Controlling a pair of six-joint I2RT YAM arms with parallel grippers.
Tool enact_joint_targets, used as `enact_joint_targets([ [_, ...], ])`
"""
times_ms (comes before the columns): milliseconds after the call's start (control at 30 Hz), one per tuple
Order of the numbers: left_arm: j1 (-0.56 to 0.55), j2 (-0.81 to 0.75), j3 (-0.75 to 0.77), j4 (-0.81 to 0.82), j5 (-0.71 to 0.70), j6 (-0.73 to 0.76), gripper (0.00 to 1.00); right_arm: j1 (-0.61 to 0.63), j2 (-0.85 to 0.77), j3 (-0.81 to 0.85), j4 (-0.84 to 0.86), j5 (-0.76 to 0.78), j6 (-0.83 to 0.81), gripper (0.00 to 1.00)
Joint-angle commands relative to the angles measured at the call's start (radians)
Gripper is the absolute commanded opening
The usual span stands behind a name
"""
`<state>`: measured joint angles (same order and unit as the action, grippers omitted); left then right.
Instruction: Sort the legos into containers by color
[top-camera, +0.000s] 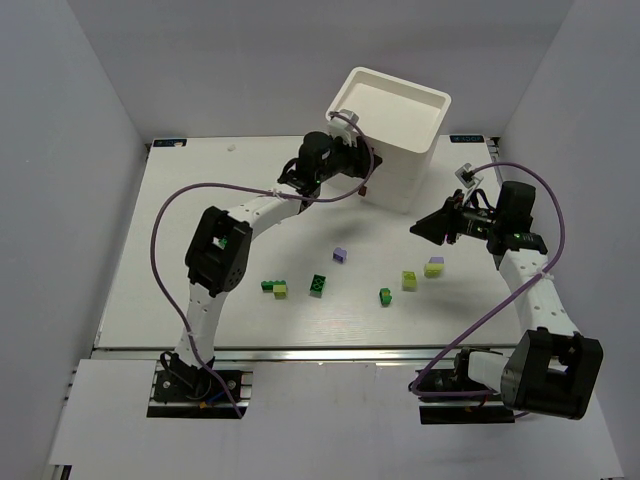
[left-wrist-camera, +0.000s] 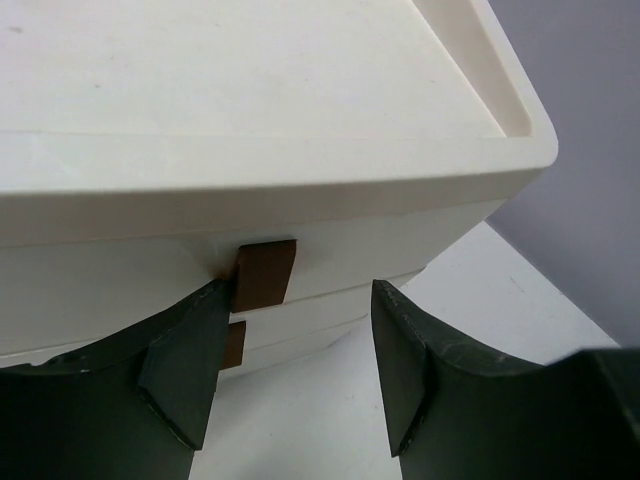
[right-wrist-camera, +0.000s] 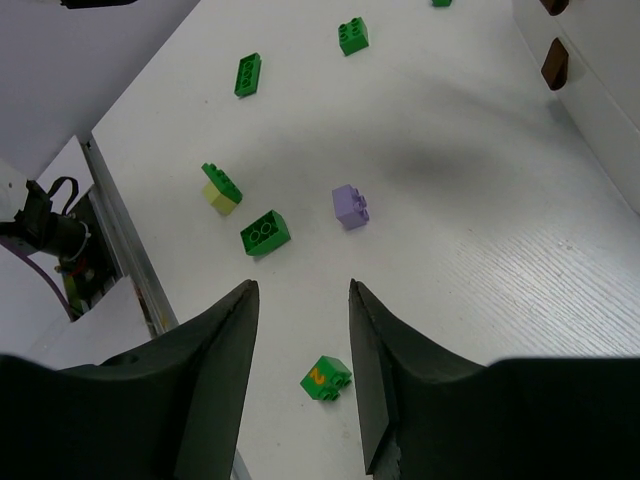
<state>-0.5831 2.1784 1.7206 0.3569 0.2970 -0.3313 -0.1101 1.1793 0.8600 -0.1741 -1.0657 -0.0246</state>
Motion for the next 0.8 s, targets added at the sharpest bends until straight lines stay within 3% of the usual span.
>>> enact_joint_targets([
  [0,-0.035,0.023,0.103,-0.065,-0.135,0.084,0.68,-0.002,-0.026,0.011,0.016,-0.013,0.009,0.47],
  [133,-0.061,0.037,0.154,-0.124,-0.264,0.12,0.66,-0.003,-0.027,0.011,0.015,-0.013,0.009,0.47],
  [233,-0.081,0.043,0.174,-0.148,-0.347,0.141,0.59,-0.003,-0.027,0.013,0.013,-0.014,0.009,0.47],
  [600,-0.09,0.047,0.189,-0.159,-0.401,0.147,0.14,-0.003,-0.029,0.008,0.012,-0.01,0.008,0.47],
  [767,-0.09,-0.005,0.1,-0.115,-0.398,0.15,0.0,-0.006,-0.027,0.007,0.01,-0.004,0.005,0.47],
])
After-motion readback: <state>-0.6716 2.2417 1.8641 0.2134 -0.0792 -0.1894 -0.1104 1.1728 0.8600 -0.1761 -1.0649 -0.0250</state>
